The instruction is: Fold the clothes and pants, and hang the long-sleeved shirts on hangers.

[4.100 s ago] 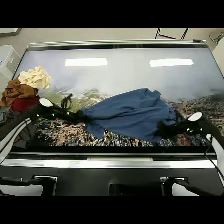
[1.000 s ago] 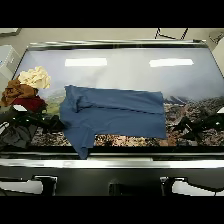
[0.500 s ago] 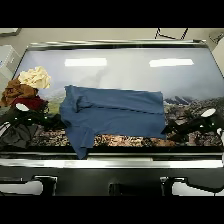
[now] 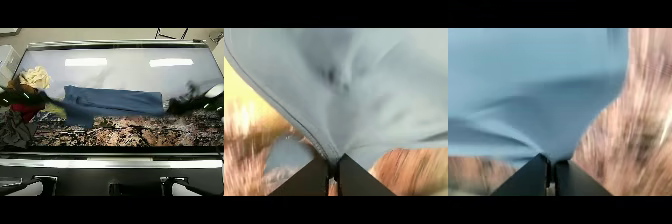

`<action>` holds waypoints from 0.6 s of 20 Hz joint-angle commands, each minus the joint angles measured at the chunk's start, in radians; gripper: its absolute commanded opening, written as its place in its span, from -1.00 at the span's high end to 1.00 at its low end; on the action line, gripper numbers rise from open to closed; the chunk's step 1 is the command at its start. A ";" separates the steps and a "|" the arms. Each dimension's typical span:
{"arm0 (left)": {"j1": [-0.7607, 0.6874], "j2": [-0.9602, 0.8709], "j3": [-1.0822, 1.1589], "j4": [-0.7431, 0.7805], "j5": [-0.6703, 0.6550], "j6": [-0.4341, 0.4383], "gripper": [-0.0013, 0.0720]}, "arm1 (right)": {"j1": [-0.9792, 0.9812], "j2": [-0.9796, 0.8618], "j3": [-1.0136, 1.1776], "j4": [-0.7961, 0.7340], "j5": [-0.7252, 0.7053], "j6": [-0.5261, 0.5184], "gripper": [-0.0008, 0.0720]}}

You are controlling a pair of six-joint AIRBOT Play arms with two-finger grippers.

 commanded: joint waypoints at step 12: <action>0.000 0.501 0.702 0.143 0.238 -0.004 0.90 | 0.006 0.592 0.649 -0.269 -0.246 -0.031 0.89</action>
